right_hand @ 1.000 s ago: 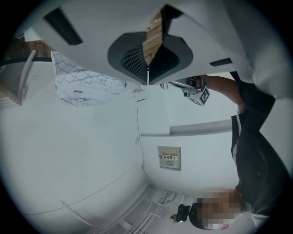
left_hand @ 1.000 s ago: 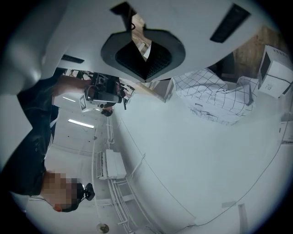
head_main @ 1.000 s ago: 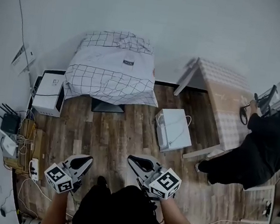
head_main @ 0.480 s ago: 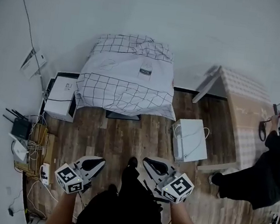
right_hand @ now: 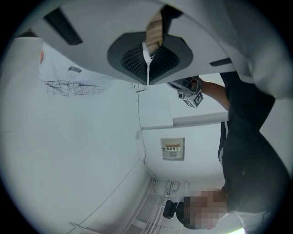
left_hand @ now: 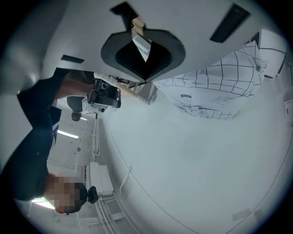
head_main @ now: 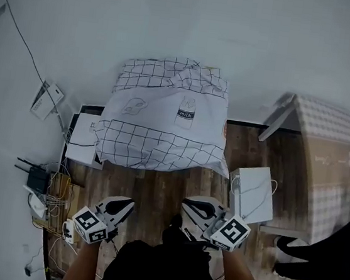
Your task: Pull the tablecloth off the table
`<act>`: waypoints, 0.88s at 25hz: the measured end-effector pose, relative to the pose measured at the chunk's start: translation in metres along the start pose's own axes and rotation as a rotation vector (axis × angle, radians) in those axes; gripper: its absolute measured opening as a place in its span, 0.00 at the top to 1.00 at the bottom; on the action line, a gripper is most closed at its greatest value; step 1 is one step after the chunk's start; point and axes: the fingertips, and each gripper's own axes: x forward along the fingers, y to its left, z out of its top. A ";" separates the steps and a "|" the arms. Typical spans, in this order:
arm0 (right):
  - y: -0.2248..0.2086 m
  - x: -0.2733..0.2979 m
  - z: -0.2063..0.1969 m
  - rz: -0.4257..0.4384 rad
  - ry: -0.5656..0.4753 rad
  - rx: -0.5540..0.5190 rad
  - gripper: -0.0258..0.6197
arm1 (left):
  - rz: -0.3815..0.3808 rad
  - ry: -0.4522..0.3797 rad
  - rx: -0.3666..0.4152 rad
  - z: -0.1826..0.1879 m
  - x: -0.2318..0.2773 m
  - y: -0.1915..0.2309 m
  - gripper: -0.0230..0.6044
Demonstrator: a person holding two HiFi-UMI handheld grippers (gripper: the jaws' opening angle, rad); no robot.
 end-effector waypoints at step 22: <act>-0.216 0.149 0.035 -0.040 -0.041 0.175 0.92 | -0.099 0.050 0.027 0.108 0.131 0.212 0.95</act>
